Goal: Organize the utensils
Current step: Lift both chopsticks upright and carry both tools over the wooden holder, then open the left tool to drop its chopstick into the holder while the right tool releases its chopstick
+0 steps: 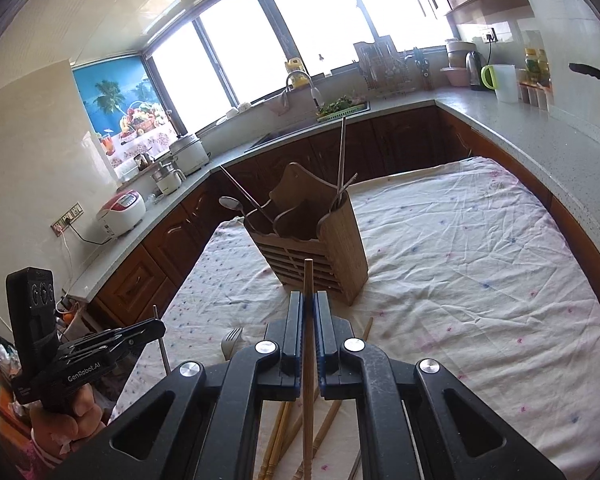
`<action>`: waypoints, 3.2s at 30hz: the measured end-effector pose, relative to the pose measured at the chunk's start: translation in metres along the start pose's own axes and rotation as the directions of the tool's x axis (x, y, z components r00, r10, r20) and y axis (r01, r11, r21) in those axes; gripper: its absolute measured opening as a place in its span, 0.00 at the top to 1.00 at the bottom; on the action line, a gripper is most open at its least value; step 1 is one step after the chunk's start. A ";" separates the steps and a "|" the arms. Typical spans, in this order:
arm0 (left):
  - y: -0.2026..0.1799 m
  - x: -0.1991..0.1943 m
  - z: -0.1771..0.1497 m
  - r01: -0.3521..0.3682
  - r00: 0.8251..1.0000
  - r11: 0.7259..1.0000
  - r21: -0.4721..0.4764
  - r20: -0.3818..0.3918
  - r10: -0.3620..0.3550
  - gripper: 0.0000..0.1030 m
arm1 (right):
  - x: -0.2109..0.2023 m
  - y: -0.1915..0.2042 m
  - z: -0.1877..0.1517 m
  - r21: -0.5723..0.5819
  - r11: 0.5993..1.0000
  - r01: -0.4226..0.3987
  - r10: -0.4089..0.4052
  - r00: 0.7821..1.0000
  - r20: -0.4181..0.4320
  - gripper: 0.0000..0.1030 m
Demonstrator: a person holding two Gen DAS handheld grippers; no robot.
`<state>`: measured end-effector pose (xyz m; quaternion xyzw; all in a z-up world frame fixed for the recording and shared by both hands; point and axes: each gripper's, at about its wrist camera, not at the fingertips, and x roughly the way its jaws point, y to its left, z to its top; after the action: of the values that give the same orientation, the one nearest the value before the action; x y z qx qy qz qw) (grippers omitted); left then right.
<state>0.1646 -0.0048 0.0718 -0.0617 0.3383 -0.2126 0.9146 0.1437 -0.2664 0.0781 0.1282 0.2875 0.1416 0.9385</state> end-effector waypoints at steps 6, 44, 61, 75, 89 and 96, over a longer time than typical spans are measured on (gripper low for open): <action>0.003 -0.016 0.006 -0.003 0.999 1.000 -0.008 0.045 0.003 0.96 | -0.009 0.005 0.008 -0.013 1.000 -0.004 0.005 0.999 0.033 0.95; 0.007 -0.026 0.093 -0.037 0.969 0.999 -0.008 0.246 0.038 0.96 | -0.005 0.021 0.083 -0.061 0.998 -0.014 0.025 0.982 0.186 0.95; 0.016 0.030 0.191 -0.107 0.917 0.994 -0.029 0.384 0.110 0.96 | 0.049 0.009 0.153 -0.048 0.998 0.038 -0.022 0.955 0.297 0.95; 0.039 0.111 0.145 -0.109 0.952 0.989 -0.098 0.276 0.132 0.96 | 0.114 -0.013 0.103 -0.023 0.998 0.053 -0.048 0.985 0.168 0.95; 0.043 0.119 0.139 -0.116 0.962 0.988 -0.100 0.237 0.137 0.96 | 0.114 -0.025 0.109 0.015 0.999 0.038 -0.039 0.987 0.155 0.95; 0.044 0.118 0.138 -0.122 0.966 0.986 -0.116 0.214 0.145 0.78 | 0.116 -0.027 0.110 0.035 0.999 0.003 -0.008 0.991 0.137 0.85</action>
<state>0.3497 -0.0200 0.0962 -0.1085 0.2478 -0.1247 0.9546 0.3041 -0.2693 0.0991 0.1528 0.2252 0.1248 0.9541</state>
